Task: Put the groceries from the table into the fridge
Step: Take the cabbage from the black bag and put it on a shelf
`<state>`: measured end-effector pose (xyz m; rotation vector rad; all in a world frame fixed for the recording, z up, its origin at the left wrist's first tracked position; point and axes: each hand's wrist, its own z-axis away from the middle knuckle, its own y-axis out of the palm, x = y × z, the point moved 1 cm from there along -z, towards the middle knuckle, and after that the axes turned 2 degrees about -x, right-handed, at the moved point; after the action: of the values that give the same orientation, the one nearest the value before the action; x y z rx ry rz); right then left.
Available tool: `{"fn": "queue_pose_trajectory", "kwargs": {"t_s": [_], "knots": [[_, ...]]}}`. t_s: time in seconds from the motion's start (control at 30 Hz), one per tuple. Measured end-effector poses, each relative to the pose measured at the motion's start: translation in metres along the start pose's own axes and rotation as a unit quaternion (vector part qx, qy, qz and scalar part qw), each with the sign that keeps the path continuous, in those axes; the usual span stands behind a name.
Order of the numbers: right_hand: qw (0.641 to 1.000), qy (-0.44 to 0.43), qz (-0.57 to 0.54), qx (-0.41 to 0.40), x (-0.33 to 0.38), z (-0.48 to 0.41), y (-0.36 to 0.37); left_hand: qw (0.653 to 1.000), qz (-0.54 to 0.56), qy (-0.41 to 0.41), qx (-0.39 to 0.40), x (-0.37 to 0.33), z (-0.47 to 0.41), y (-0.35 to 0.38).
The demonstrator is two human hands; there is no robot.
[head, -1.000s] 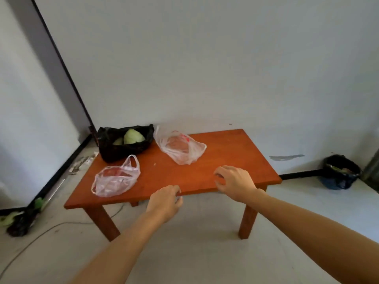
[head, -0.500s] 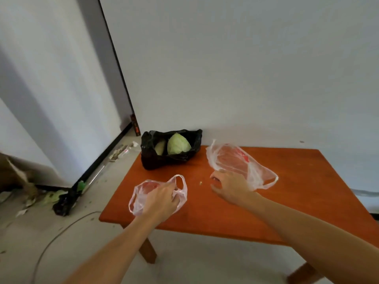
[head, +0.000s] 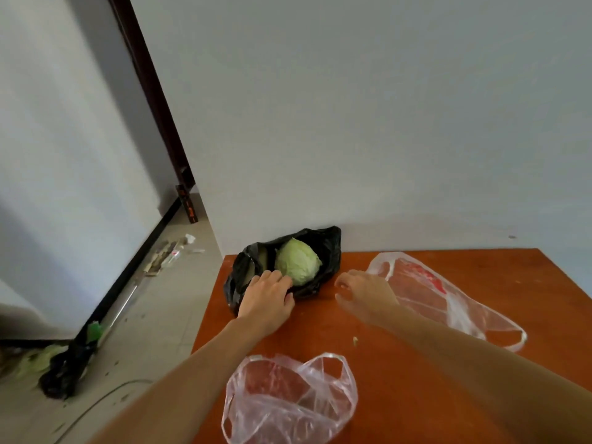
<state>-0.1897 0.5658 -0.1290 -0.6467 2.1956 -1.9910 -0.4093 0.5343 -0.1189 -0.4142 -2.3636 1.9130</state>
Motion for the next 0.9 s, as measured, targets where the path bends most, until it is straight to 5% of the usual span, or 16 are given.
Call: {"fn": "queue_pose_trajectory", "kwargs": {"t_s": [0.6,0.9], "knots": [[0.994,-0.005,-0.005,0.109,0.004,-0.273,0.159,0.994,0.000,-0.087,0.070,0.127,-0.132,0.107],[0.996,0.000,-0.044,0.077,-0.008,-0.273,0.190,0.991,0.071,-0.089,0.069,0.144,-0.156,0.139]]}}
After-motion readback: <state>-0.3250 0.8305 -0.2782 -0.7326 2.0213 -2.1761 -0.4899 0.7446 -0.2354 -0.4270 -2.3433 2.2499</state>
